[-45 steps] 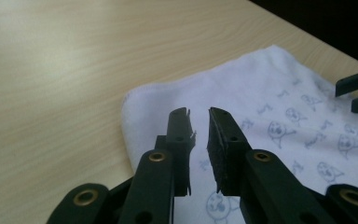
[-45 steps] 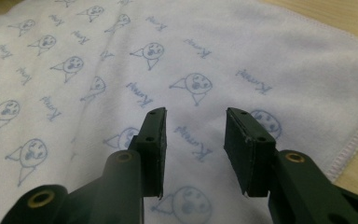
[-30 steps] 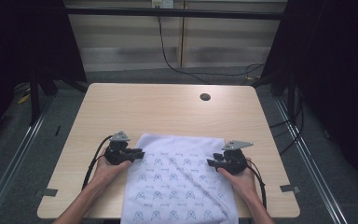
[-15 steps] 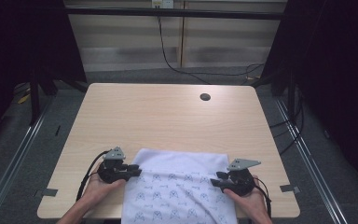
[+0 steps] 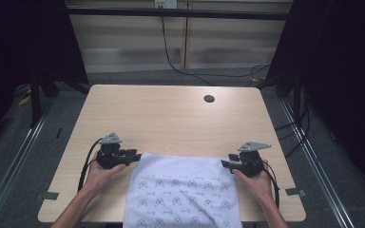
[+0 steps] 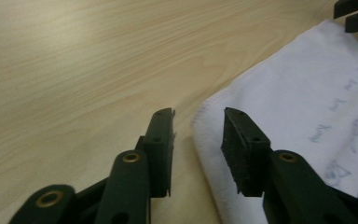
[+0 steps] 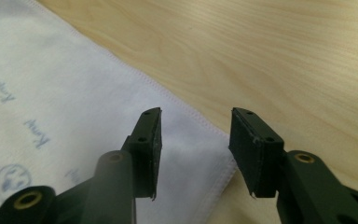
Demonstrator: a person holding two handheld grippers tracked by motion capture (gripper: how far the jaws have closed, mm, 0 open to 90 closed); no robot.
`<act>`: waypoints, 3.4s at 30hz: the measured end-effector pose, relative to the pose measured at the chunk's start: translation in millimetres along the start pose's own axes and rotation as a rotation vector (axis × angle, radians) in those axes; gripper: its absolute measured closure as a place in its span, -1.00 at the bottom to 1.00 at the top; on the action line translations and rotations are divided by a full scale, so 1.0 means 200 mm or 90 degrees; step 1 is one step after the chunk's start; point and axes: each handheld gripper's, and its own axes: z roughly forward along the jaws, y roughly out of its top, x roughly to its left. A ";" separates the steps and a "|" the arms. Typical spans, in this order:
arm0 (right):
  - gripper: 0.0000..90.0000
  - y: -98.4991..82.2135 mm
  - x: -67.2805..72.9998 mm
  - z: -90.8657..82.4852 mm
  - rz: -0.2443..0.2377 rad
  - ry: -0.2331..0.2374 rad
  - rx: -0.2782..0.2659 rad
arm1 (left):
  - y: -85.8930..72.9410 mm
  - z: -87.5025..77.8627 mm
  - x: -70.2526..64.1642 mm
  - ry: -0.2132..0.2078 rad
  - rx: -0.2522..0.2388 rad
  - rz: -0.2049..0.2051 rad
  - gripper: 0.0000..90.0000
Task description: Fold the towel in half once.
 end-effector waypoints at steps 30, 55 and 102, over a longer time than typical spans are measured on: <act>0.92 -0.07 0.05 0.02 -0.027 -0.012 0.008 | -0.06 0.09 -0.22 -0.077 0.064 0.078 -0.13; 0.96 0.32 -0.02 -0.20 0.025 0.064 -0.163 | 0.23 -0.14 -0.01 -0.042 -0.120 0.005 0.91; 0.97 0.21 0.19 -0.54 -0.032 0.130 -0.191 | 0.06 -0.44 -0.29 -0.085 -0.148 0.029 0.92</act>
